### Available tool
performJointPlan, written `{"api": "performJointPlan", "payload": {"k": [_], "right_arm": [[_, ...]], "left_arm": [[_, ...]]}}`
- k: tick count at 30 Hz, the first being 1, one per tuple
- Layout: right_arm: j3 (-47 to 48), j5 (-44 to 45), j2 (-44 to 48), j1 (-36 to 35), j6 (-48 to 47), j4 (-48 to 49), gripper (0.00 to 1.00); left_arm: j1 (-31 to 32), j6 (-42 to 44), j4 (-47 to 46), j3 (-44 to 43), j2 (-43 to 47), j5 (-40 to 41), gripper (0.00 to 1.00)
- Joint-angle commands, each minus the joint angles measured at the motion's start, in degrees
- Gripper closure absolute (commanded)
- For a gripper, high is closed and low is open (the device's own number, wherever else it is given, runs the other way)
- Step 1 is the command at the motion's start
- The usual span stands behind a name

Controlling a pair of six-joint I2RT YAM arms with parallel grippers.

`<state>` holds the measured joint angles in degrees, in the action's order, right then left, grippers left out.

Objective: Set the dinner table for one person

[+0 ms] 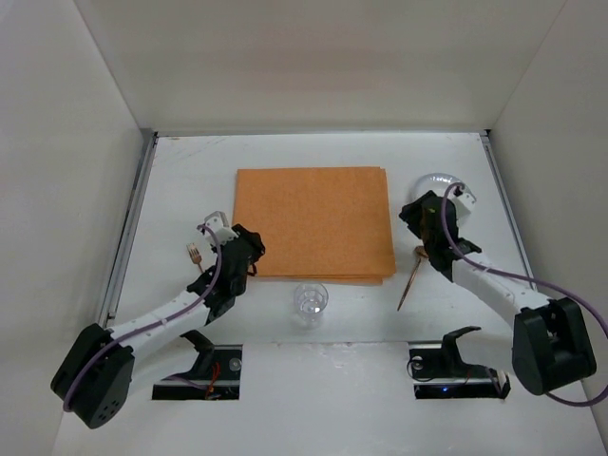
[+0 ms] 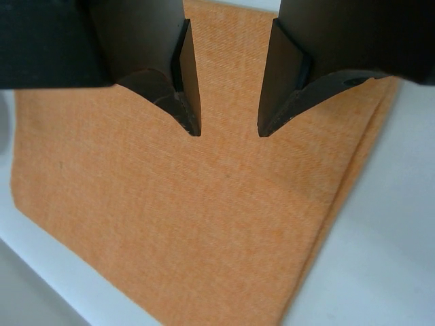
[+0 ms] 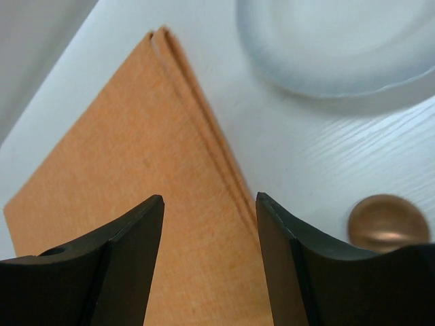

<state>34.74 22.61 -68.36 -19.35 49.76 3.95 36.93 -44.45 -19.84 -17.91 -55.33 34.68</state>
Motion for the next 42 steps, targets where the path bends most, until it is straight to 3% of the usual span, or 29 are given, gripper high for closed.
{"api": "performJointPlan", "payload": {"k": [1, 9, 20, 28, 42], "right_arm": [[0.3, 2.8, 0.5, 6.3, 1.9, 4.0, 0.37], [-3.6, -1.3, 2.8, 21.8, 3.4, 4.6, 0.37], [-3.5, -10.5, -8.3, 31.2, 7.7, 12.9, 0.38], [-2.7, -19.2, -18.7, 33.5, 10.9, 23.6, 0.45], [-1.8, -19.9, -25.2, 33.7, 15.6, 29.3, 0.58]], "left_arm": [[-1.0, 3.0, -10.6, -2.6, -1.0, -1.9, 0.64], [-4.2, 4.6, -15.0, 2.3, 0.8, -3.8, 0.62], [-7.0, 2.2, -16.6, 3.8, -1.5, -5.8, 0.60], [-6.6, 1.6, -18.2, 3.9, -3.0, -6.6, 0.59], [-5.9, 1.1, -18.7, 3.7, -4.3, -6.7, 0.58]]}}
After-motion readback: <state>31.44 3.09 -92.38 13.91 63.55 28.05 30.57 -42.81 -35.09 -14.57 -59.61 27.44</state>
